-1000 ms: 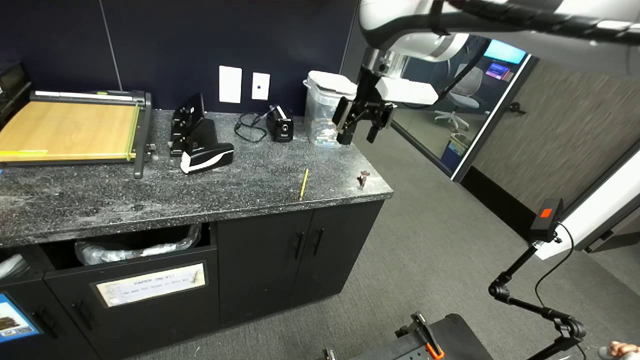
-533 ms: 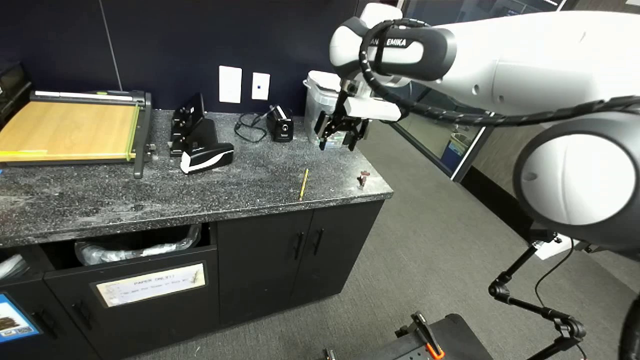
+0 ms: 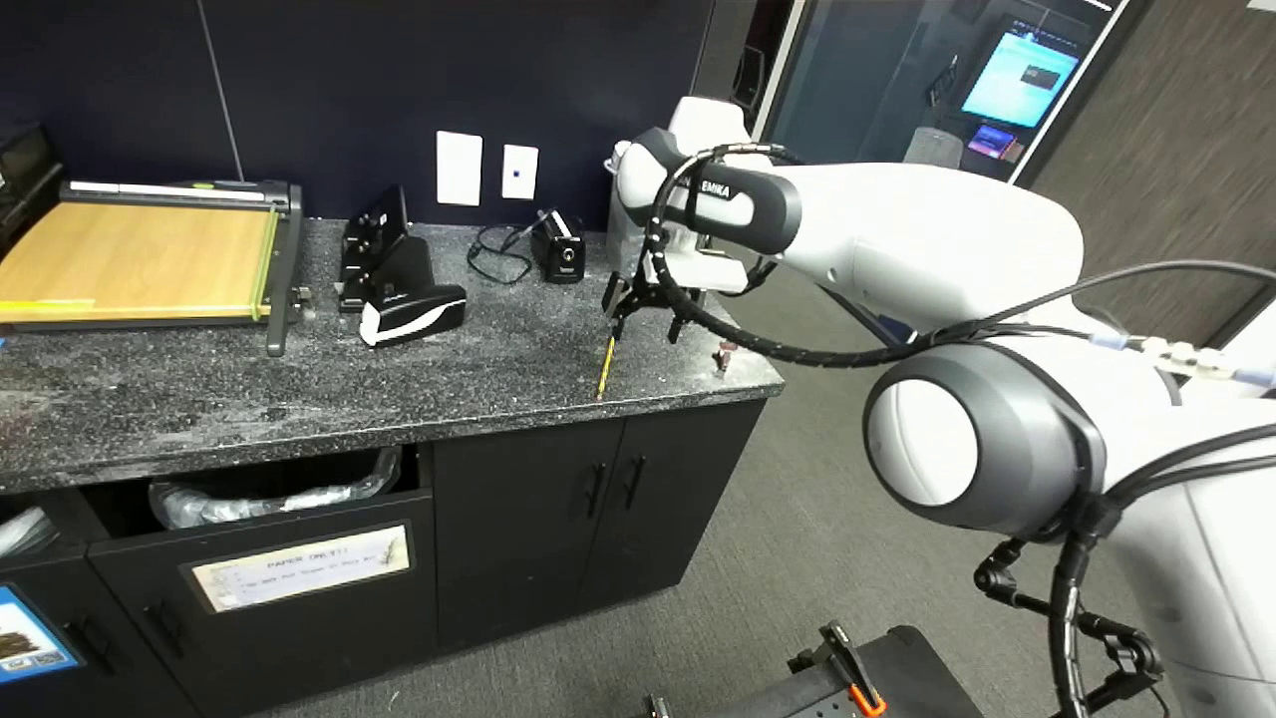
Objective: Move the pen
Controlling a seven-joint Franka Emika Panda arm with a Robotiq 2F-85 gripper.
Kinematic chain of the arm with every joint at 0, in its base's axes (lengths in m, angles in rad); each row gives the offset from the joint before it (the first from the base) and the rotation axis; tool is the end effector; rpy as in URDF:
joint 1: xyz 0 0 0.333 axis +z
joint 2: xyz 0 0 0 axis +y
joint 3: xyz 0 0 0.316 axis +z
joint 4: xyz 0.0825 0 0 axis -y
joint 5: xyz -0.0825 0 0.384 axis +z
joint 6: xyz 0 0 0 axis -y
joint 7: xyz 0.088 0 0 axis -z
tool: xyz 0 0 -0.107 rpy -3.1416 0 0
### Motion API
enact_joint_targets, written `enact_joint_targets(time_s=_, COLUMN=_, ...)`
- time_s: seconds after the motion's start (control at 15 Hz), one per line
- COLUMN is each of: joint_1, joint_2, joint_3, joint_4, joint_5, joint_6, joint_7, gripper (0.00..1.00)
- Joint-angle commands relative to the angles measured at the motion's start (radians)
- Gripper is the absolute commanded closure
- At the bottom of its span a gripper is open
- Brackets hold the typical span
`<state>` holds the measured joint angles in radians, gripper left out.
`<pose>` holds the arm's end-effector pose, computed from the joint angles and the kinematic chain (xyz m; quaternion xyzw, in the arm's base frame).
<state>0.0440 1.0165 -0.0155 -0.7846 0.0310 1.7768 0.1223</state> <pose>0.7896 0.0307 0.3128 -0.9988 0.0466 0.0127 0.0076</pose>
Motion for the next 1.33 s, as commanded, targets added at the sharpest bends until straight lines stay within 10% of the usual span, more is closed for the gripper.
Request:
enact_joint_targets(time_s=0.0, joint_1=-0.008, joint_2=0.166, joint_3=0.015, joint_4=0.228, joint_5=0.020, joint_6=-0.075, joint_7=0.048, gripper=0.00)
enact_joint_targets(time_s=0.87, joint_1=-0.005, joint_2=0.314, joint_3=0.033, joint_4=0.313, joint_5=0.040, joint_6=-0.013, joint_7=0.093, gripper=0.01)
enact_joint_targets(time_s=0.93, joint_1=-0.005, joint_2=0.317, joint_3=0.035, joint_4=0.313, joint_5=0.039, joint_6=-0.012, joint_7=0.096, gripper=0.26)
enact_joint_targets(time_s=1.27, joint_1=-0.011, joint_2=0.319, joint_3=0.034, joint_4=0.315, joint_5=0.036, joint_6=-0.009, joint_7=0.109, gripper=0.56)
